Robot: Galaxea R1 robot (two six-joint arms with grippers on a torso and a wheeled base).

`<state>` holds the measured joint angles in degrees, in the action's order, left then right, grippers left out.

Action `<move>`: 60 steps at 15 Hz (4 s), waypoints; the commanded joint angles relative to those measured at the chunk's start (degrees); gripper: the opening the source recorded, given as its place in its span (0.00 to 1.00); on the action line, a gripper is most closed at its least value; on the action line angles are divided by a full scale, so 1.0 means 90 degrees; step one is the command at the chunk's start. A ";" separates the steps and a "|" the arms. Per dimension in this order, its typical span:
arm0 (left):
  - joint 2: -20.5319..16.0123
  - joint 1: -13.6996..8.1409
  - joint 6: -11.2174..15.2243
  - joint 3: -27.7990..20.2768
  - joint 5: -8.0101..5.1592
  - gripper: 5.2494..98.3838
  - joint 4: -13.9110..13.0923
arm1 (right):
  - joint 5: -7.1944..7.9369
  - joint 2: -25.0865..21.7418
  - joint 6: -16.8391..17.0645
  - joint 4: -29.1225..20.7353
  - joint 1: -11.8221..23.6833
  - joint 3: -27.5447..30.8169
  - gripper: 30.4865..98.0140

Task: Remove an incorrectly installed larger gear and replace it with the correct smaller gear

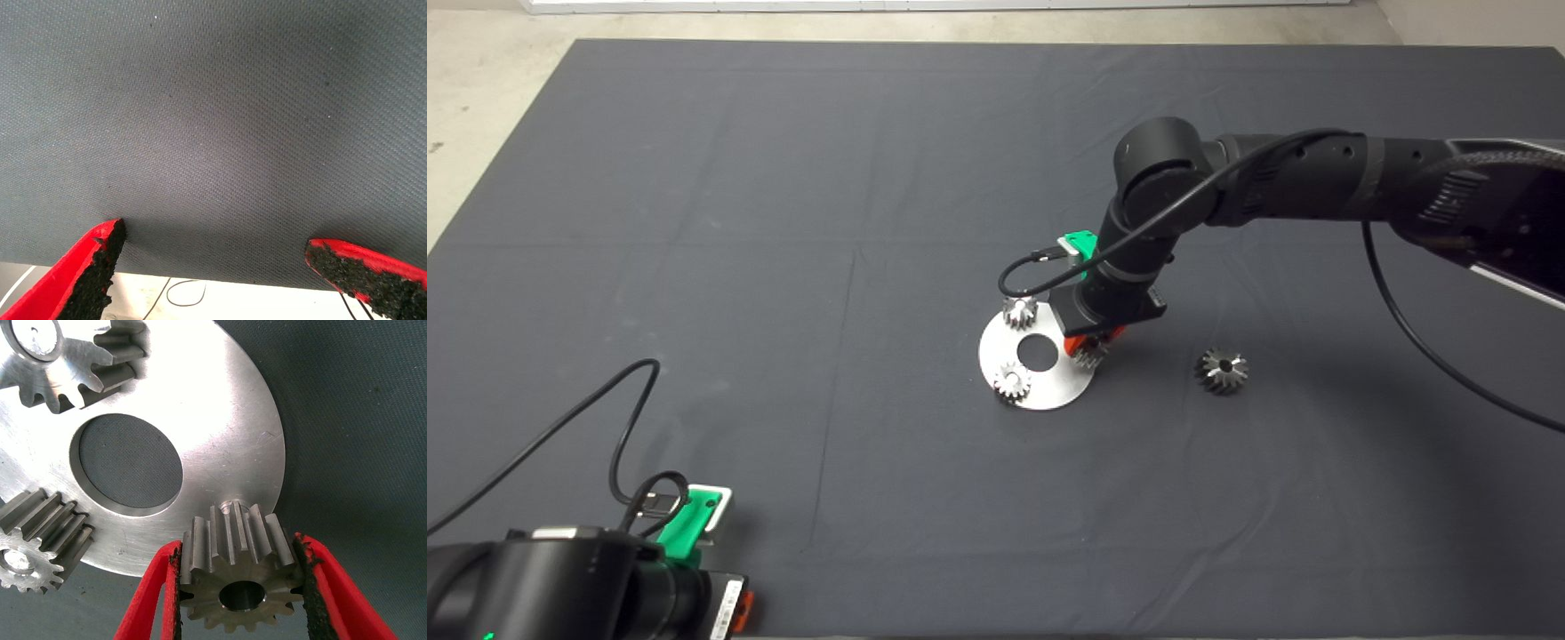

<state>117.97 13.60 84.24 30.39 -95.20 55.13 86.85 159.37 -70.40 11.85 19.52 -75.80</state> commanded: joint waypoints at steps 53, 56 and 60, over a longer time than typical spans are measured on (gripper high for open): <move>-0.1349 -0.2327 0.0142 -0.1254 0.0743 0.84 -0.1863 | 0.0751 -0.0724 -0.1816 -0.0277 0.2880 0.3414 0.64; -0.1471 -0.2625 0.0245 -0.1372 0.0744 0.84 -0.2566 | 0.0741 -0.1070 -0.2103 -0.0320 0.3031 0.4101 0.71; -0.1462 -0.2686 0.0299 -0.1474 0.0734 0.84 -0.3160 | 0.0722 -0.1236 -0.2433 -0.0290 0.3086 0.5039 0.79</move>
<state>105.23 -9.73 86.25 18.57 -87.37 31.46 88.04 150.50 -88.42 10.63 44.23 -39.17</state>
